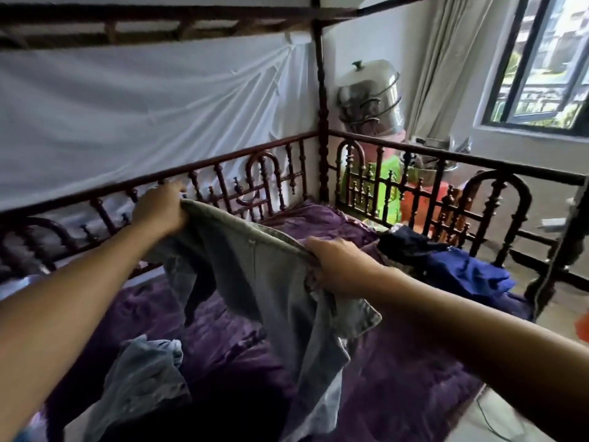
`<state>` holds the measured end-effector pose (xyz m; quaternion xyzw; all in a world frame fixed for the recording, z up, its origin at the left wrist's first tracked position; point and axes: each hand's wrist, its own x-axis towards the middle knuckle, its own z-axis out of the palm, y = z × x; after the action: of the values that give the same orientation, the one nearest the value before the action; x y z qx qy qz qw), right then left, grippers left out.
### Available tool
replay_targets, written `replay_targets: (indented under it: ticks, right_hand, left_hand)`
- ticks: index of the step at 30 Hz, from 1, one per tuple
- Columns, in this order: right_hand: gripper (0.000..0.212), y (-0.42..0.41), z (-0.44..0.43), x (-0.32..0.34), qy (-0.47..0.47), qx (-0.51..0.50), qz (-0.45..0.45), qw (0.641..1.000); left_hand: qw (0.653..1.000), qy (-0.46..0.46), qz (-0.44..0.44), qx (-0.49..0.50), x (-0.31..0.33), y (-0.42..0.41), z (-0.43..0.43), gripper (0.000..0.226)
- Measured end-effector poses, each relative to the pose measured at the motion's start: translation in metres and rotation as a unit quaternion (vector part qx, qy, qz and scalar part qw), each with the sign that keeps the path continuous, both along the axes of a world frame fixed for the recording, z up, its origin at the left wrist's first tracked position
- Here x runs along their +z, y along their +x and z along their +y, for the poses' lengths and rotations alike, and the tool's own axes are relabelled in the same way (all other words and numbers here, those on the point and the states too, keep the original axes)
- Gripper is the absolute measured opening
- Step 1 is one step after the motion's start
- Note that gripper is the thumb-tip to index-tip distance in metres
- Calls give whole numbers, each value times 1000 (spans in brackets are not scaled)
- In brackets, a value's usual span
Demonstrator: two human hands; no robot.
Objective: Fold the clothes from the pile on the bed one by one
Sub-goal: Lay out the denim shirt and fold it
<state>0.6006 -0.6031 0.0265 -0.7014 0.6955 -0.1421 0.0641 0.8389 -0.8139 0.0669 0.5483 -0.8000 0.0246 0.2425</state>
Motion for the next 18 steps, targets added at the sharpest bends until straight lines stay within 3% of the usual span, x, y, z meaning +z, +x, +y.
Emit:
replay_targets:
  ticks: [4,7,10,12,15,18]
  right_hand:
    - [26,3,-25,0,-40,104,-162,980]
    - [25,-6,-47,0,-54,113,-316,940]
    - [34,-37,-71,-15,-72,67,-396,913]
    - [40,-71,-84,-37,-89,8,-368,925]
    - [51,-126,-92,-87,-66,-107,-256,958]
    - [52,-177,-90,-149,8,-160,-122,979]
  left_hand:
    - [980,79,177,40,15,-5,-13,31]
    - [904,190,380,47,29,-23,-17,25]
    - [865,291,408,2,26,-59,-26,24]
    - [848,335,410,-14,4,-93,-35,27]
    - [834,404,376,-31,-60,-158,-49,12]
    - [883,393,256,5,-145,-231,-60,37]
